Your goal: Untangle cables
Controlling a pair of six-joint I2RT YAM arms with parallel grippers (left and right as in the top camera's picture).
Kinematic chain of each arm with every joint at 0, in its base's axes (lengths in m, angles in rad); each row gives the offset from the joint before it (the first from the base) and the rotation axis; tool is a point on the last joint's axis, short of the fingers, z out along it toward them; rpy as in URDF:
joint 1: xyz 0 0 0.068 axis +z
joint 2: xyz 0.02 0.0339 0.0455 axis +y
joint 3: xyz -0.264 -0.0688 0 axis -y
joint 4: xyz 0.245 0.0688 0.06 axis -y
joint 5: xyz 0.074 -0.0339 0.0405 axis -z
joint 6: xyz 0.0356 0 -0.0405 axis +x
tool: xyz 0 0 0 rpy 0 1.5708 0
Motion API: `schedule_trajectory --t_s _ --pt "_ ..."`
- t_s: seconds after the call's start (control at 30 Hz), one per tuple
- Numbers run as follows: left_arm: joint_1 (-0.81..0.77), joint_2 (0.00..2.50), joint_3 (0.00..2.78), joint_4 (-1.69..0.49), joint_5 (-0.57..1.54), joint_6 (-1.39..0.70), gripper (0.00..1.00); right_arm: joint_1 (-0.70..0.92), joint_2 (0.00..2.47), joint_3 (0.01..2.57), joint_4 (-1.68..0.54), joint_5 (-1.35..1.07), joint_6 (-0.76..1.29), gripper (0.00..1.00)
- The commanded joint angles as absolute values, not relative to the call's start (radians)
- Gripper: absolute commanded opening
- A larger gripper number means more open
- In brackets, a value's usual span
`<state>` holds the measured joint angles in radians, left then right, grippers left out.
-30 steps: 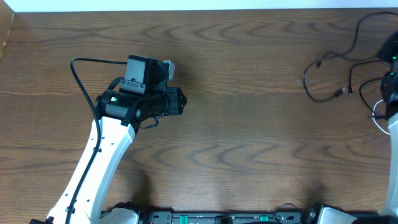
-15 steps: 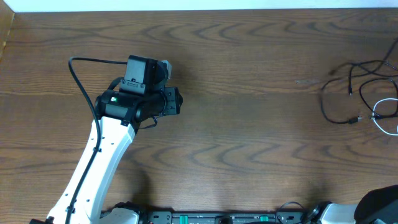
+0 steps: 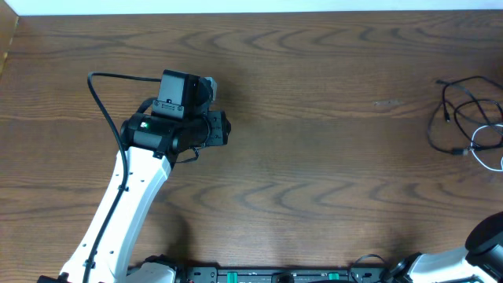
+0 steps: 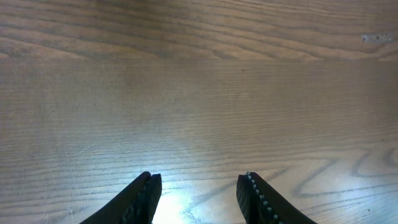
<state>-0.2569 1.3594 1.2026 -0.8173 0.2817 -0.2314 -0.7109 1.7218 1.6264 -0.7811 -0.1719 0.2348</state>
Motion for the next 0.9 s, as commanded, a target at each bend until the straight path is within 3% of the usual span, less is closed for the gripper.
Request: schedule_trajectory --t_s 0.0,0.47,0.63,0.87 --pt "-0.254 1.365 1.193 -0.823 0.268 -0.221 0.45 -0.679 1.753 1.632 -0.816 -0.433 0.245 0.89" --pt "-0.254 1.439 1.193 -0.738 0.267 -0.221 0.46 -0.341 1.843 1.623 -1.012 -0.446 0.042 0.94" --pt "-0.253 1.535 1.193 -0.749 0.150 -0.222 0.55 -0.178 1.852 1.620 -1.040 -0.258 0.036 0.99" --pt "-0.213 1.584 1.194 -0.850 0.009 -0.274 0.62 -0.020 1.852 1.610 -1.095 -0.129 0.027 0.99"
